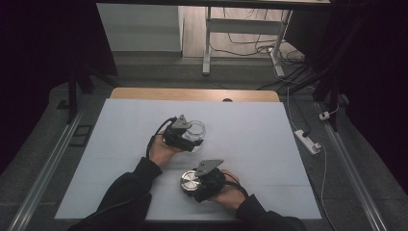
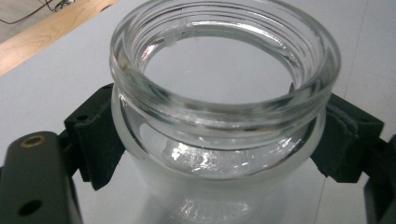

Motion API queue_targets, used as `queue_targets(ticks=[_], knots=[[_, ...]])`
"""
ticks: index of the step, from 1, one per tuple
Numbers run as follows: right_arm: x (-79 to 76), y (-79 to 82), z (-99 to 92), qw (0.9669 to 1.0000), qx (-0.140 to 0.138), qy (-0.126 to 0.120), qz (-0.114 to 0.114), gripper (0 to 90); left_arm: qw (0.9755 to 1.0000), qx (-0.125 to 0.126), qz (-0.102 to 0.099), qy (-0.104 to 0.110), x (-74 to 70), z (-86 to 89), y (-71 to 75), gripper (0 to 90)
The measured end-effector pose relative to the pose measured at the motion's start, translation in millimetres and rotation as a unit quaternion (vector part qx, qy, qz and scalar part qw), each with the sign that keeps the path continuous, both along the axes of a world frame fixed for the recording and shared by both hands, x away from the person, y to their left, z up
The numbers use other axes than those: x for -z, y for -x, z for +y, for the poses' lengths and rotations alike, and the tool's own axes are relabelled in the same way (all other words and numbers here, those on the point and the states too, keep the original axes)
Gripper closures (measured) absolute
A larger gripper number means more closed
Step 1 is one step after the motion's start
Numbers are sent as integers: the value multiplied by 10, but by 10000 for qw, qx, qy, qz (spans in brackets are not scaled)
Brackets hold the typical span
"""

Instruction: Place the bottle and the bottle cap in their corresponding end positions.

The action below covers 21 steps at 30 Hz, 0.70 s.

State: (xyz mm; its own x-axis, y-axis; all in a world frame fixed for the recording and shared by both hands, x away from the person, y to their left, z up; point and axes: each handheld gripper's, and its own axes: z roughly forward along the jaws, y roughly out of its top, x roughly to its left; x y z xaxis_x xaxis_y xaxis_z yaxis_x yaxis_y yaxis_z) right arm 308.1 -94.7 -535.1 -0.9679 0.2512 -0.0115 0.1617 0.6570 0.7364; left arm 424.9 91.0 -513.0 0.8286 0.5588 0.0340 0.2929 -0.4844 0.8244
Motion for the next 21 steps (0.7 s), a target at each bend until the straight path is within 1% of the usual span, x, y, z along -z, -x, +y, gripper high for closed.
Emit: queue_targets(ticks=[2, 3, 4, 8, 13, 15, 17, 19, 21], knots=[[26, -7, 1, 9999, 13, 89, 45, 184, 10000, 9, 7, 30, 13, 7, -6, 154], [42, -18, -3, 9999, -3, 149, -34, 184, 10000, 7, 16, 30, 16, 10, -10, 154], [53, -17, 0, 9998, 21, 193, -8, 183, 10000, 9, 18, 44, 18, 14, -12, 154], [52, -24, 0, 9998, 24, 205, -38, 182, 10000, 42, 23, 67, 27, 29, -20, 153], [52, -28, 1, 9998, 39, 203, -4, 177, 9999, 52, 109, 102, 35, 60, -32, 150], [51, -24, 4, 9998, 111, 184, 59, 171, 9998, 28, 133, 133, 41, 67, -35, 148], [51, -33, 2, 9998, 126, 165, 71, 158, 9999, -1, 114, 100, 37, 58, -27, 146], [51, -33, 4, 9996, 190, 126, 144, 139, 9999, -30, 98, 61, 30, 51, -21, 143], [48, -35, 3, 9996, 209, 139, 157, 121, 9999, -59, 92, 28, 21, 48, -13, 139]])
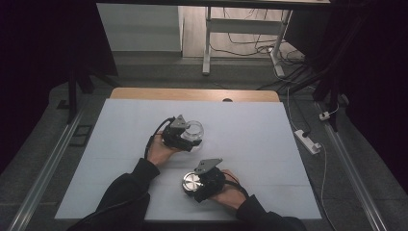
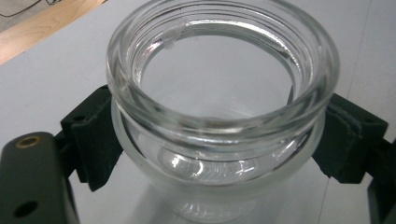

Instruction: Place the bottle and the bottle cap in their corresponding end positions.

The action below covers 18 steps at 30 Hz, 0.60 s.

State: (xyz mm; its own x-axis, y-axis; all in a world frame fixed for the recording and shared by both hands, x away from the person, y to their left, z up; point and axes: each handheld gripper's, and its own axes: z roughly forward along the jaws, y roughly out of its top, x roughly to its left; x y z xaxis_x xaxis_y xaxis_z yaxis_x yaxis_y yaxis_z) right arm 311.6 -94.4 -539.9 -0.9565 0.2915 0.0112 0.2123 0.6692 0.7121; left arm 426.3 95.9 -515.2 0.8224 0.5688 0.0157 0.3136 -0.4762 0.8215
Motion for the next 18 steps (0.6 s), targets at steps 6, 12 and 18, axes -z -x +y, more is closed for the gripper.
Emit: queue_targets(ticks=[6, 12, 18], knots=[[-27, -6, -9, 9999, 103, -29, 49, 84, 9998, -127, 145, -4, -21, 37, 7, 76], [-104, -28, -42, 9996, 188, -198, 59, 54, 9994, -152, 301, -70, -51, 124, 55, 28], [-169, -45, -80, 9990, 267, -325, 119, 24, 9984, -105, 561, -13, -82, 196, 113, 0]])
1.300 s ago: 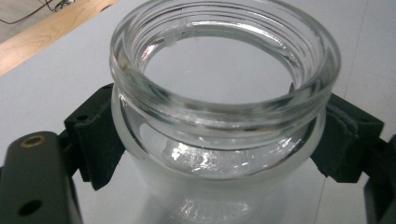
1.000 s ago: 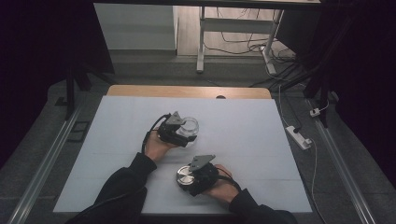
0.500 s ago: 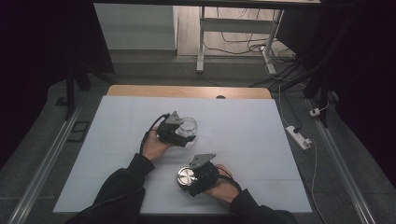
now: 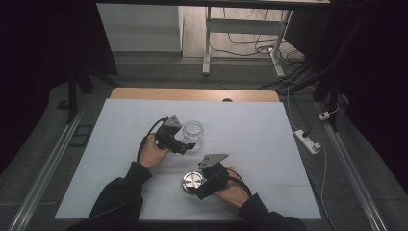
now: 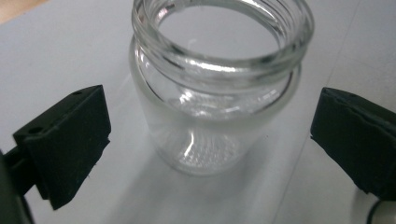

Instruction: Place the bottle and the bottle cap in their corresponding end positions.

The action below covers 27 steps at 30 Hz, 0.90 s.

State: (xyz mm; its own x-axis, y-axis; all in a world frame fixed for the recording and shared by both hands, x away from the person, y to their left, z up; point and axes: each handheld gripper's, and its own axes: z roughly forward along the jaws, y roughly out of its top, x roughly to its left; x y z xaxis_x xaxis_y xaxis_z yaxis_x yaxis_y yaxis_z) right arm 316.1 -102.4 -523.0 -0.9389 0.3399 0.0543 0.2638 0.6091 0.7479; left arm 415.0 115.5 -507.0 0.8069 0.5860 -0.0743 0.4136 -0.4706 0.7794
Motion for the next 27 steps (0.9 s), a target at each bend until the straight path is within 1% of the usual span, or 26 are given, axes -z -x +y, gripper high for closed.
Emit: queue_targets(ticks=[2, 5, 9, 12, 17, 20, 24, 27], knots=[[-14, -9, -18, 10000, 33, -8, 16, 17, 10000, -10, 31, -25, -1, 19, 26, 0], [-42, -15, -46, 10000, 79, -44, 32, 9, 9999, 10, 106, -3, -3, 49, 68, 0], [-82, -16, -87, 9999, 157, -64, 2, 8, 9998, 57, 177, 45, -11, 96, 142, 0], [-100, -25, -116, 9998, 171, -51, -63, 5, 9997, 74, 227, 96, -20, 125, 209, 0], [-121, -40, -165, 9996, 254, -36, -88, 0, 9995, 116, 284, 73, -31, 178, 311, 0], [-129, -47, -196, 9994, 322, -53, -58, 0, 9994, 106, 307, 67, -37, 211, 379, 0], [-151, -62, -247, 9990, 407, -176, -21, 0, 9994, 131, 312, 79, -48, 262, 478, 0], [-171, -68, -289, 9986, 483, -234, 28, 0, 9992, 152, 358, 129, -48, 293, 559, 0]])
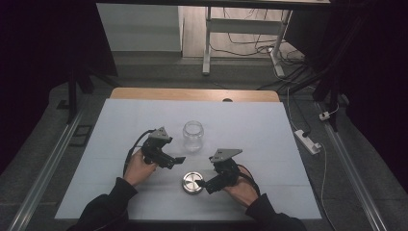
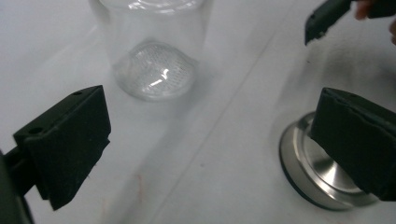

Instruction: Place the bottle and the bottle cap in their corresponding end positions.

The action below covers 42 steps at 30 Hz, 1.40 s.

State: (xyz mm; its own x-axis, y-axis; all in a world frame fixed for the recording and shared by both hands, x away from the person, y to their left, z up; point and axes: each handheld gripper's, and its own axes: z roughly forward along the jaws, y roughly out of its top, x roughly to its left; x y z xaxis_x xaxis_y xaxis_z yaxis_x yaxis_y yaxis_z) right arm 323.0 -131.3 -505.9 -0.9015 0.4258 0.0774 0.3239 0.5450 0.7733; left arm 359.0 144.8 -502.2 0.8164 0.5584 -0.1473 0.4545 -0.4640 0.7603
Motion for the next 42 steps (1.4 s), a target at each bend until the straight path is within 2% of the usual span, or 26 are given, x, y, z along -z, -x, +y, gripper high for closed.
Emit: queue_targets(ticks=[5, 11, 18, 24, 31, 42], knots=[[-23, -4, -80, 9999, 112, 2, -4, 0, 9999, 11, 94, 99, 8, 53, 137, 0], [-57, 19, -204, 9994, 315, 48, -105, 0, 9998, -28, 81, 177, -13, 140, 313, 0], [-95, 62, -419, 9983, 542, -6, -194, 0, 9994, -241, 47, 253, -28, 318, 553, 0], [-105, 121, -589, 9972, 714, 72, -215, 0, 9986, -489, 80, 176, -7, 515, 773, 0], [-100, 194, -833, 9946, 994, 165, -249, 0, 9964, -799, 135, 249, 28, 764, 1004, 0], [-109, 322, -1246, 9878, 1535, 88, -229, 0, 9917, -1254, 139, 249, 67, 1079, 1305, 0]])
